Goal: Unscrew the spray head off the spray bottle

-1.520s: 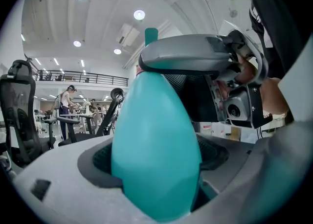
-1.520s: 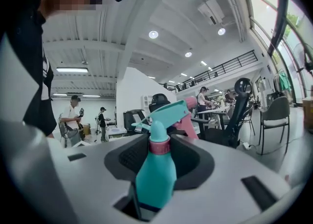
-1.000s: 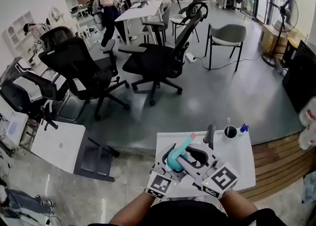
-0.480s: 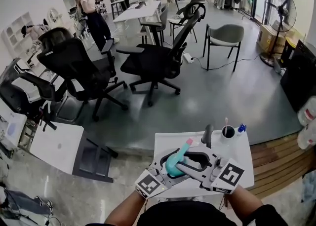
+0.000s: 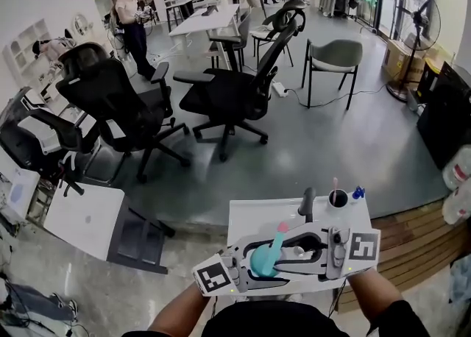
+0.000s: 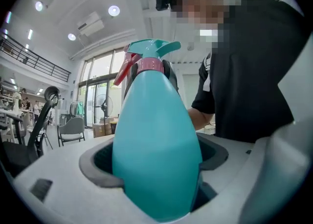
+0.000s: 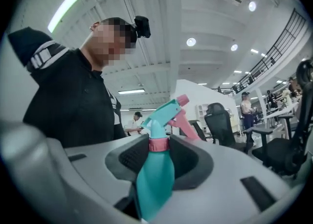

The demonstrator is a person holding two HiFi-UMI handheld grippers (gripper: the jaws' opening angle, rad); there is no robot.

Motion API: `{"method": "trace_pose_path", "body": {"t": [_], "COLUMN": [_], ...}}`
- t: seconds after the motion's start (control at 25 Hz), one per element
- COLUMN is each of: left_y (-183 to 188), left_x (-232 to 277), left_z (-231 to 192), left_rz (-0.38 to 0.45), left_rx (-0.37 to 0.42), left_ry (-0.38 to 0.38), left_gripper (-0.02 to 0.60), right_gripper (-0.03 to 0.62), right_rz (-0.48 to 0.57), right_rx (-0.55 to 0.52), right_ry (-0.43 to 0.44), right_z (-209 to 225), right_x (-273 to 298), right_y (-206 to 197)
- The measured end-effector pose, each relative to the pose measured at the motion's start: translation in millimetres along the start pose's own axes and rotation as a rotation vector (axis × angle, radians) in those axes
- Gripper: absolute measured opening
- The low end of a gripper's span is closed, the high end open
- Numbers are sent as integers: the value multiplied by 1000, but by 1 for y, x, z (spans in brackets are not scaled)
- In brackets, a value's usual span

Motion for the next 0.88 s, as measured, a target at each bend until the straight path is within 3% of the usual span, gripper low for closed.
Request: {"method": "trace_pose_path", "body": {"t": [0.16, 0.24, 0.44, 0.68, 0.88], "left_y": [-3, -7, -24, -22, -22], "left_x": [3, 1, -6, -1, 4], "left_z": [-22, -37, -61, -61, -58], "left_rz": [-43, -78, -141, -165, -170], "left_rx": [-77, -62, -29, 20, 49], "left_ry": [213, 342, 586, 707, 736], "left_gripper": [436, 436, 436, 437, 437], "right_gripper": [135, 188, 183, 178, 176], "right_rz": [41, 29, -3, -58, -52], "right_rx": [-54, -98, -103, -74, -66], "right_ry": [-205, -326, -507, -624, -678], "right_z": [19, 26, 31, 38, 41], "right_x": [-8, -12, -14, -4, 3], "right_y": [-4, -5, -5, -12, -15]}}
Point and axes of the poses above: the fingertips, and each gripper's own axes: x forward along the fingers, z to its right, y out of its top, the point moved 7 cm from there along -x, backward along the fingers, and after that the axes turned 11 degrees about y, right-handed, at the moved point
